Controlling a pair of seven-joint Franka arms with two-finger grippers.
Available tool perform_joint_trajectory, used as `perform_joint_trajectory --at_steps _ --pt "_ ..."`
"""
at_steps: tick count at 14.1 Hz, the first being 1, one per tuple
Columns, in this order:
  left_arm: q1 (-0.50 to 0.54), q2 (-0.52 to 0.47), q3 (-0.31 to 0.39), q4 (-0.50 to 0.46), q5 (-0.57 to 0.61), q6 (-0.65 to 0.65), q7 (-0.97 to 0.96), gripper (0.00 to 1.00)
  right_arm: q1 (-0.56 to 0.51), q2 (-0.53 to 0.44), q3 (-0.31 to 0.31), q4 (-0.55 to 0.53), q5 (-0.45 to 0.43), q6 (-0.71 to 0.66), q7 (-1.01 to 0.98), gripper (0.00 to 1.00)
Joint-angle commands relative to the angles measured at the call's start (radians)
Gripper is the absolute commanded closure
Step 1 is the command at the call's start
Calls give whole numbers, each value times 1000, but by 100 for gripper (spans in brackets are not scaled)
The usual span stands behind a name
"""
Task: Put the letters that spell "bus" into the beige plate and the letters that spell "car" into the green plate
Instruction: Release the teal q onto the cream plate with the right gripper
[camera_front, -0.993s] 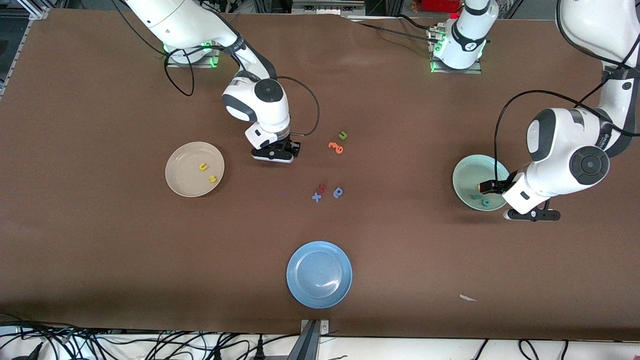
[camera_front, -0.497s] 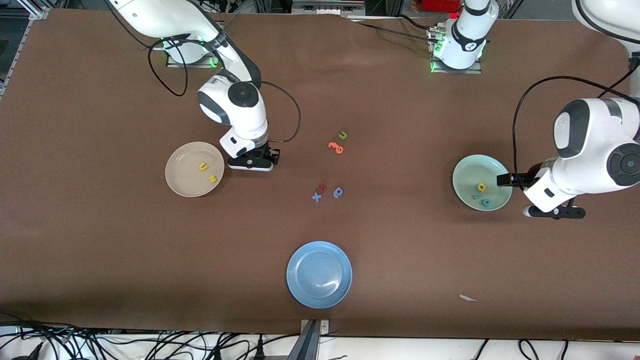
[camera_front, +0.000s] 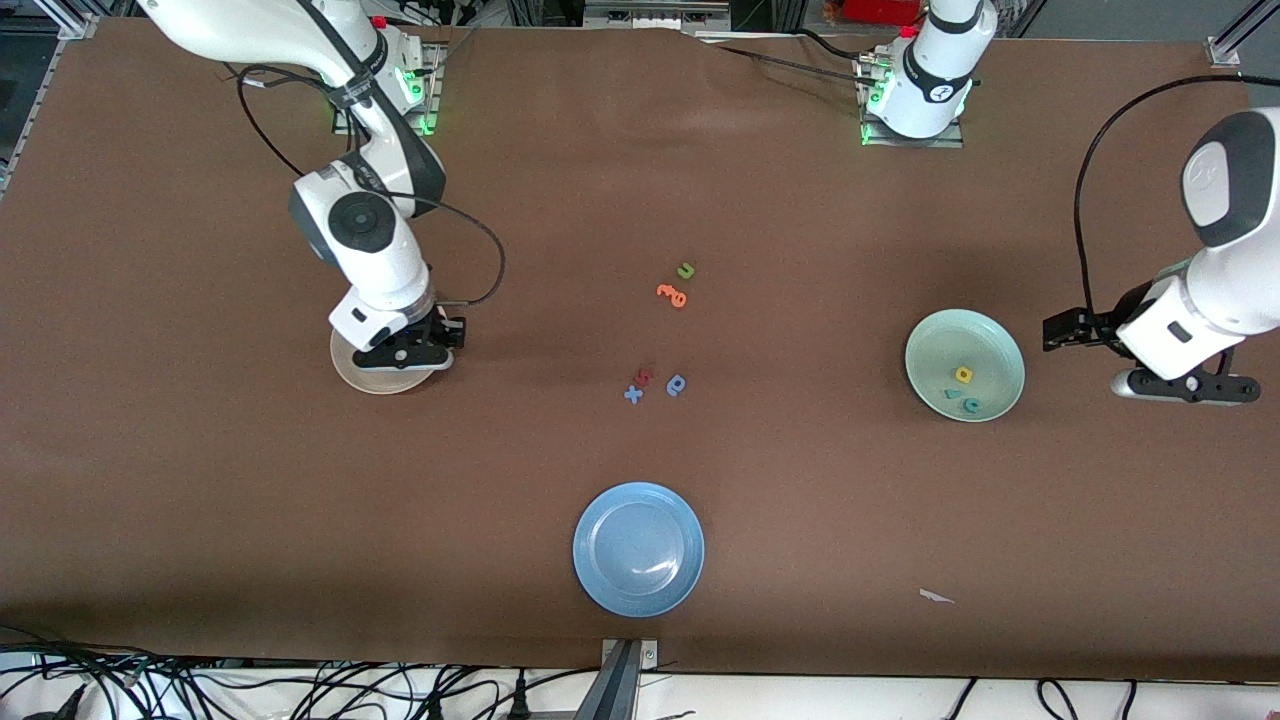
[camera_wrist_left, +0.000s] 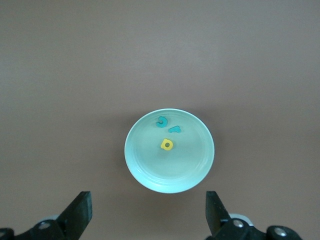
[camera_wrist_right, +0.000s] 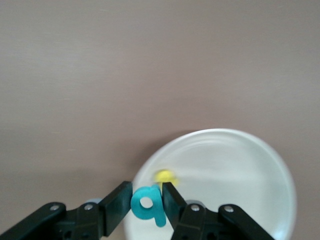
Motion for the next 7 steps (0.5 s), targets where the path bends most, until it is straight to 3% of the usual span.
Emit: perform_joint_trajectory --at_steps 1,5,6,7 --pt "-13 -105 1 -39 -24 -38 -4 0 -52 -53 16 -39 49 -32 -119 100" --pt "-47 -151 1 -33 -39 -55 -76 0 -140 -52 17 -61 50 -31 -214 100" --pt "-47 -157 1 -33 -41 -55 -74 0 -150 -52 16 -76 50 -23 -214 94" --pt "-45 -153 -1 -33 -41 -58 -74 0 -154 -52 16 -82 50 -14 -214 43"
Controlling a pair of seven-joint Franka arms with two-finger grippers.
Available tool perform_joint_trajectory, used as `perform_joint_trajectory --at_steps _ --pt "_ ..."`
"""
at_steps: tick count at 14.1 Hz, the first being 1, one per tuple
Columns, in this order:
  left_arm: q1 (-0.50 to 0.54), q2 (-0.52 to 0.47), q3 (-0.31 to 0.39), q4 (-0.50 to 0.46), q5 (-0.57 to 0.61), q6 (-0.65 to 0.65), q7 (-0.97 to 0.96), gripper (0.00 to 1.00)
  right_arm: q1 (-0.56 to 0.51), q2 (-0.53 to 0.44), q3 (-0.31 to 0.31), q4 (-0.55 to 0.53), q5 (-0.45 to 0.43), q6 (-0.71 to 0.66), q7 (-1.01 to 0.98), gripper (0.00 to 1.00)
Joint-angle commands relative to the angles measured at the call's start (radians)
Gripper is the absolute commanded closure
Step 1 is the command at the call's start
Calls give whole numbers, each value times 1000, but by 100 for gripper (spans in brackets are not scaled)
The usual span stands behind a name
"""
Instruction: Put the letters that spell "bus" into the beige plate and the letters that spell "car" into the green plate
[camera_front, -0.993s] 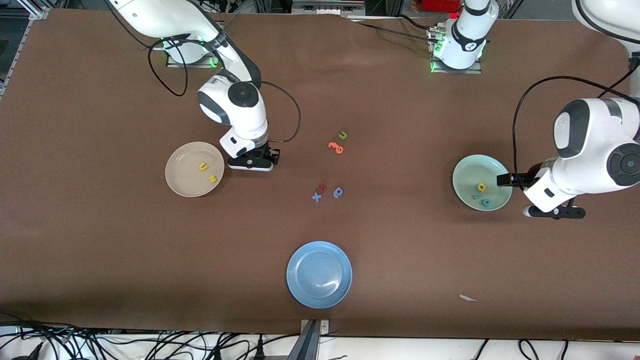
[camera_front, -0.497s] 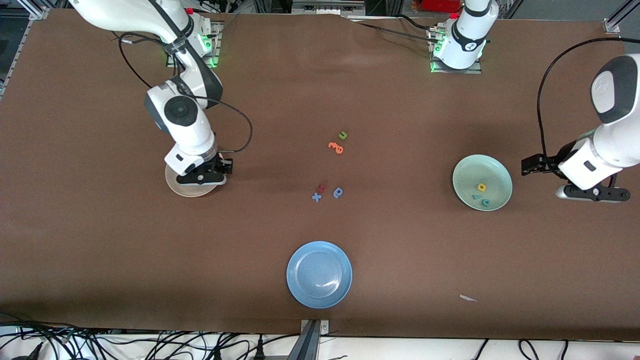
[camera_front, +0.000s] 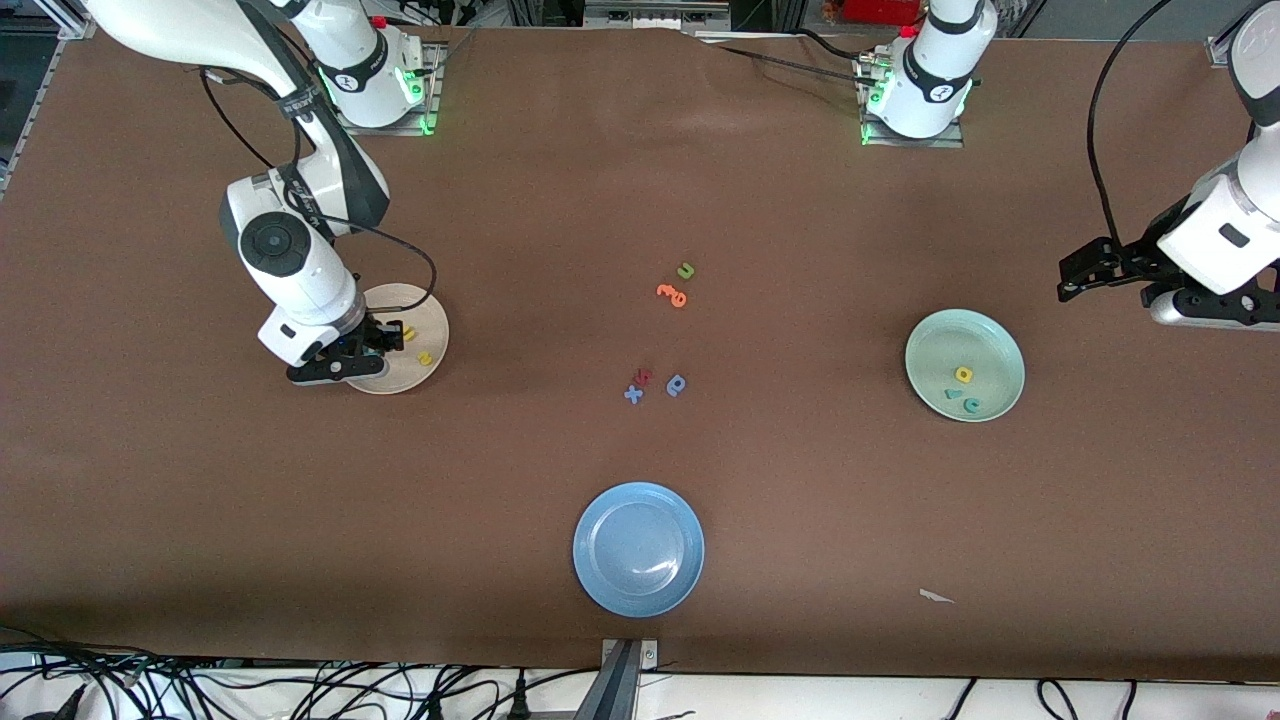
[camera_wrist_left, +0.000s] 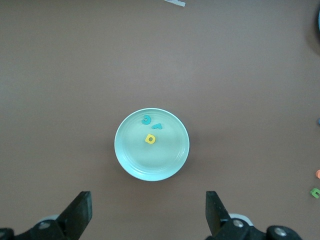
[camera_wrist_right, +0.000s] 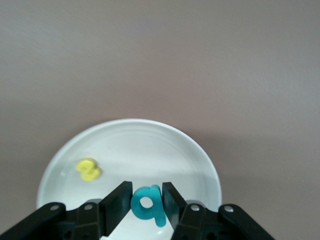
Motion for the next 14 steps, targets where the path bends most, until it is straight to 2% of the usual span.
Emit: perform_joint_trajectory --at_steps 1,8,11,14 --pt "0 -12 3 -25 -19 -8 -12 0 -32 -31 16 -51 22 22 -26 0" --pt "10 -3 2 -16 -18 -55 0 0 -41 -45 22 -48 27 2 -26 0" --pt "10 -3 0 -16 -18 -61 1 0 -40 -85 45 -24 117 -50 -28 0" --pt "3 0 0 -16 -19 -61 -2 0 -39 -91 76 109 175 -244 -28 0"
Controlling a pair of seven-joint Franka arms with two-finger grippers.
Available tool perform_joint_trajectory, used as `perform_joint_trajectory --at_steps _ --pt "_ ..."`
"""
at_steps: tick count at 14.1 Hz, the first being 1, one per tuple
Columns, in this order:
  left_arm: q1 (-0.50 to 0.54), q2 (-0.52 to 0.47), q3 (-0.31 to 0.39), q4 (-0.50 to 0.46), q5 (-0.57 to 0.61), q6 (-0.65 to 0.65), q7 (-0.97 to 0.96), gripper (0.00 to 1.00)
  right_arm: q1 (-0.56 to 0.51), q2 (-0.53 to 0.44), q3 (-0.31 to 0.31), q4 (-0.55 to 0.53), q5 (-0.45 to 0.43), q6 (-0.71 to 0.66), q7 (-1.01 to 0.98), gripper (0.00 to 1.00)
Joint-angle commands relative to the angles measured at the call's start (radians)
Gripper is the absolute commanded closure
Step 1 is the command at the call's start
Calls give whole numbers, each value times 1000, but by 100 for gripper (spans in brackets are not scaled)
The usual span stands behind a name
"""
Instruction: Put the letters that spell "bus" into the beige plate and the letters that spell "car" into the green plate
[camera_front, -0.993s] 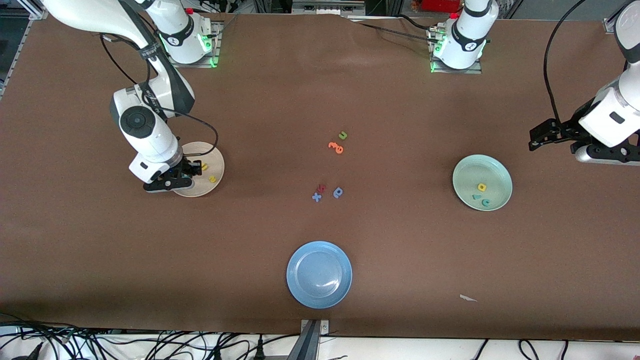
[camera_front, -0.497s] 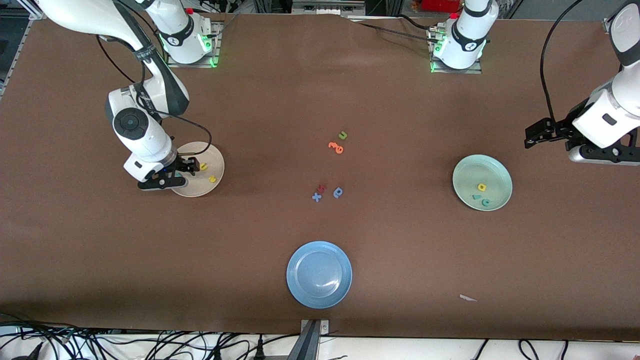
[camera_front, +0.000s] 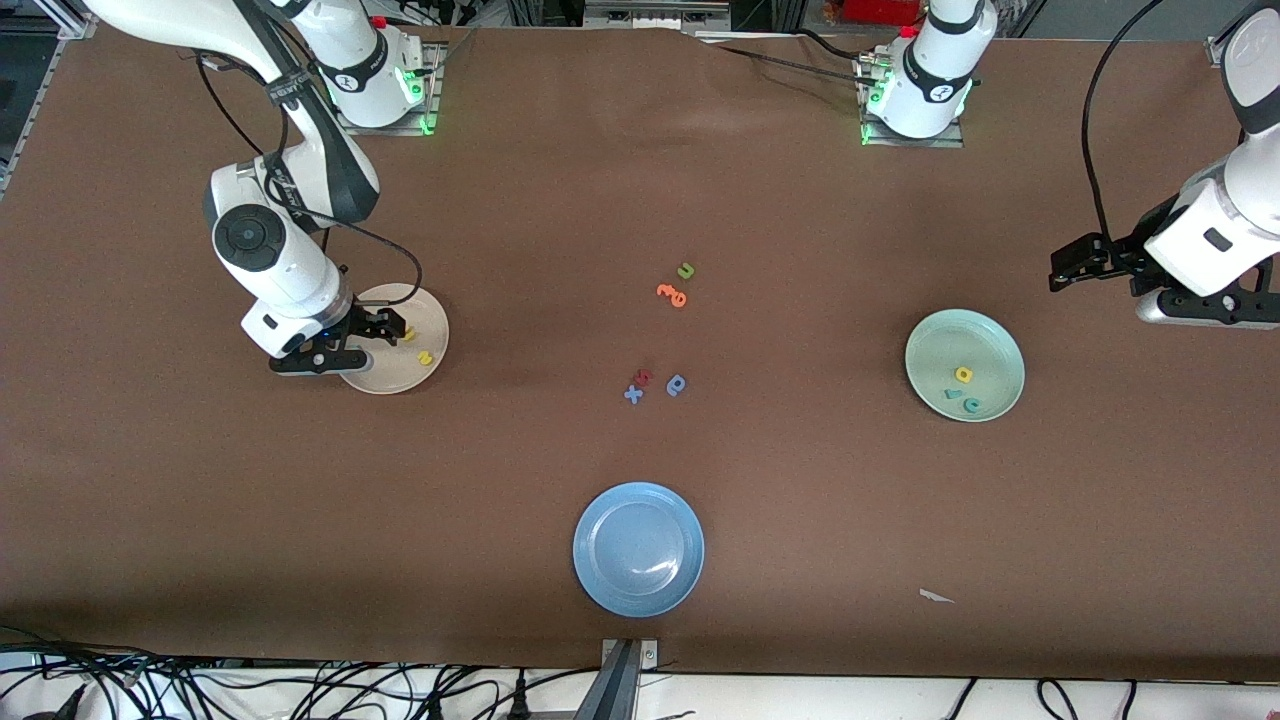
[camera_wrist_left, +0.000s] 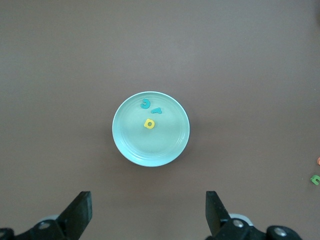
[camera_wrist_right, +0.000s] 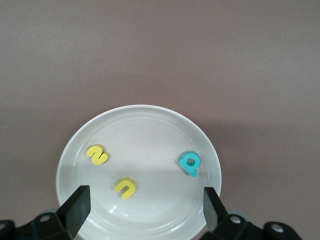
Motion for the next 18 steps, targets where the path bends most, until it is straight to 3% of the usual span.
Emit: perform_joint_trajectory --at_steps 1,4,8,11,14,16,18 --pt "-1 -4 -1 -2 -19 -12 -2 0 -17 -25 36 129 71 -189 -23 0" --pt "0 1 -1 -2 -19 -12 -1 0 -8 -15 36 295 108 -368 -25 0" --pt "-1 3 -1 -2 -19 -12 -1 0 3 4 36 484 114 -519 -31 0" --pt "-1 3 -1 -2 -19 -9 -1 0 17 11 19 584 169 -613 -87 0" --pt "-1 3 -1 -2 -19 -9 -2 0 78 -26 -83 607 200 -669 -112 0" --pt "-1 3 -1 -2 -19 -9 -2 0 167 -49 -218 631 246 -705 -142 0" --pt "-1 3 -1 -2 -19 -9 -2 0 216 -66 -298 641 263 -719 -181 0"
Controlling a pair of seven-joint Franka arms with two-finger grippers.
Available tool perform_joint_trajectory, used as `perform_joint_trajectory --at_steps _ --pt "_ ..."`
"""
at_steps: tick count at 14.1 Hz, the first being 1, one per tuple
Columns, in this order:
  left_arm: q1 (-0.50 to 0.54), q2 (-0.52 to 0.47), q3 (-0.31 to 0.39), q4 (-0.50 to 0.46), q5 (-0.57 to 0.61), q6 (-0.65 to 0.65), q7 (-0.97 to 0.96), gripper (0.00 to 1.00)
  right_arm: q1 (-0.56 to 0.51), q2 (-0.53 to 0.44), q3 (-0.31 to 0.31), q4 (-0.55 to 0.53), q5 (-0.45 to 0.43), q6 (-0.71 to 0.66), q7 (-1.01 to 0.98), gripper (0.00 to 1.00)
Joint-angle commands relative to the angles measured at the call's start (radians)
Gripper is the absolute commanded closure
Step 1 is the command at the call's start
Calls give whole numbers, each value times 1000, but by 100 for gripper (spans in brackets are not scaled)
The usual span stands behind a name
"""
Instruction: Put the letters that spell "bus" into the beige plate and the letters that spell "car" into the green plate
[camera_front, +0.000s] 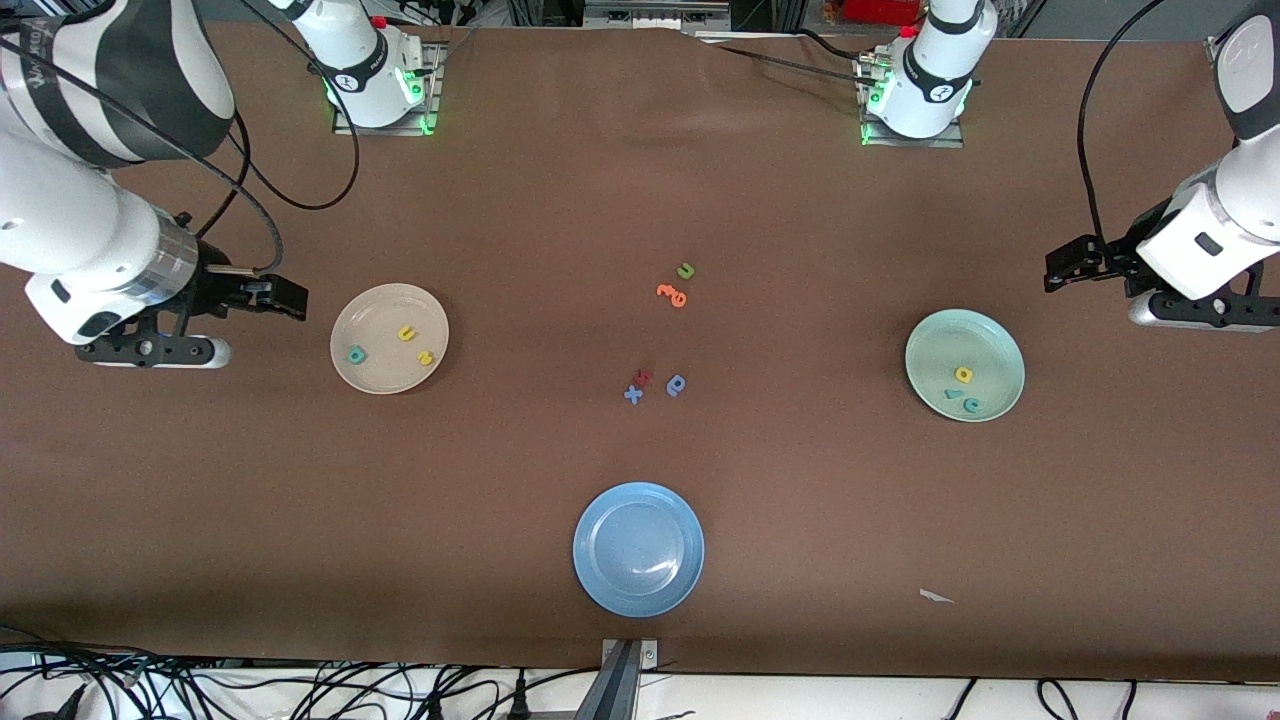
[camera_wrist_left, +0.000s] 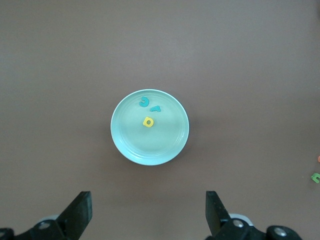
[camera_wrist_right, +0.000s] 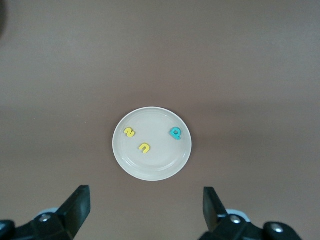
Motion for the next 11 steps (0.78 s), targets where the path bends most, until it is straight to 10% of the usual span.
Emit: perform_joint_trajectory --at_steps 1,5,11 --pt "1 -3 1 2 -18 -11 -2 0 70 -33 -103 22 34 -36 -49 0" --pt "-1 -3 1 2 -19 -8 -2 0 178 -73 -227 22 43 -45 -49 0" --pt "1 -1 1 2 -19 -8 -2 0 175 -86 -256 66 67 -97 -114 0"
